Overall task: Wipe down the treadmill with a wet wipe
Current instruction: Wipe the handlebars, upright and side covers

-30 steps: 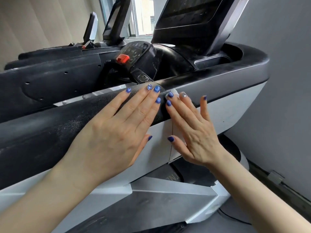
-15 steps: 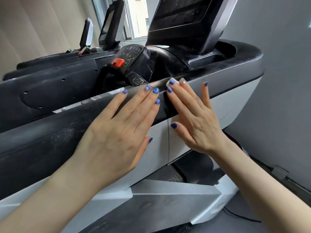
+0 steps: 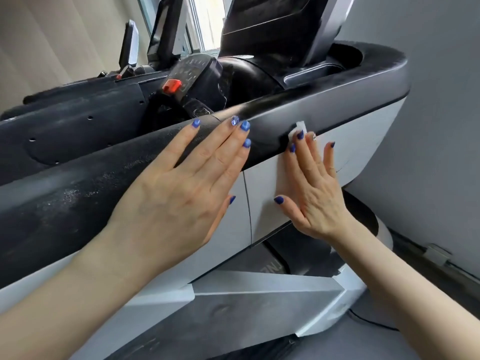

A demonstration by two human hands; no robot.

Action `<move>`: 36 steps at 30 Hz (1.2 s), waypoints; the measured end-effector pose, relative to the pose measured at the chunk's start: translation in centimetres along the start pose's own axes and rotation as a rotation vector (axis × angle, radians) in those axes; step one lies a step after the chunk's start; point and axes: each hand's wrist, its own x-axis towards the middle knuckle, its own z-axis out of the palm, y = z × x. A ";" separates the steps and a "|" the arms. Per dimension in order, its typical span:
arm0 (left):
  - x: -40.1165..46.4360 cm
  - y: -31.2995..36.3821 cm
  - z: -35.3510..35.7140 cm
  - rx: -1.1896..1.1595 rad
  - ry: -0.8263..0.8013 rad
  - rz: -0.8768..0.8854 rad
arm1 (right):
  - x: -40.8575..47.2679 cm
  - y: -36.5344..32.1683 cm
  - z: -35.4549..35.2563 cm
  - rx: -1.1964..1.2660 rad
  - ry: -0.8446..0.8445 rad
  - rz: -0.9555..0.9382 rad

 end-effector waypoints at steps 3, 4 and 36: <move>0.0 0.0 0.2 0.006 0.012 0.012 | -4.5 2.5 1.0 -0.065 -0.066 -0.027; -0.1 0.0 0.2 0.005 0.010 0.016 | -5.5 3.2 1.1 -0.082 -0.082 -0.018; 1.6 2.7 1.5 0.056 -0.011 0.107 | -10.1 5.4 2.7 -0.105 -0.214 -0.370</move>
